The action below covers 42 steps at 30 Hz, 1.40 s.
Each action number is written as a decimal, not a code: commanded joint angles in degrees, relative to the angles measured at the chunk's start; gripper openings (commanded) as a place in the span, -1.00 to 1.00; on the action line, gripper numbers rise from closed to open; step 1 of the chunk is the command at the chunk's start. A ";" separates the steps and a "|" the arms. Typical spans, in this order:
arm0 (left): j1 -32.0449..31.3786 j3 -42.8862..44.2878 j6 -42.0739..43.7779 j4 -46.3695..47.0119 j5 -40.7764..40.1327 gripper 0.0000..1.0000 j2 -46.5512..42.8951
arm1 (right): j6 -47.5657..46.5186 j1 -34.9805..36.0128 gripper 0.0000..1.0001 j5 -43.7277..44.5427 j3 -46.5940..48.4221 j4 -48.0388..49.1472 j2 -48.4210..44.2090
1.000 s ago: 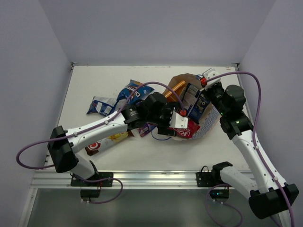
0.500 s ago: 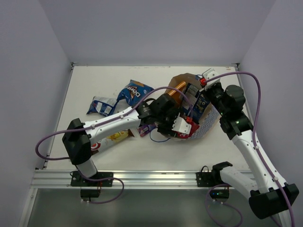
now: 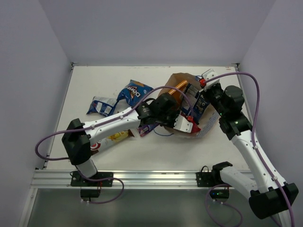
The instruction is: Take the snacks out of the paper bag
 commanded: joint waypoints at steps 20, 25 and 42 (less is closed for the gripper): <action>11.22 -8.36 -17.91 35.68 -39.46 -1.00 -38.53 | -0.43 0.27 -1.00 11.54 -2.27 5.29 1.18; 25.39 -5.99 -20.02 33.30 -37.45 -1.00 -34.50 | 0.19 0.27 -1.00 10.93 -2.19 5.20 0.74; 51.25 2.10 -20.46 47.44 -55.71 -1.00 8.28 | 2.12 0.27 -1.00 8.11 -1.39 4.15 0.38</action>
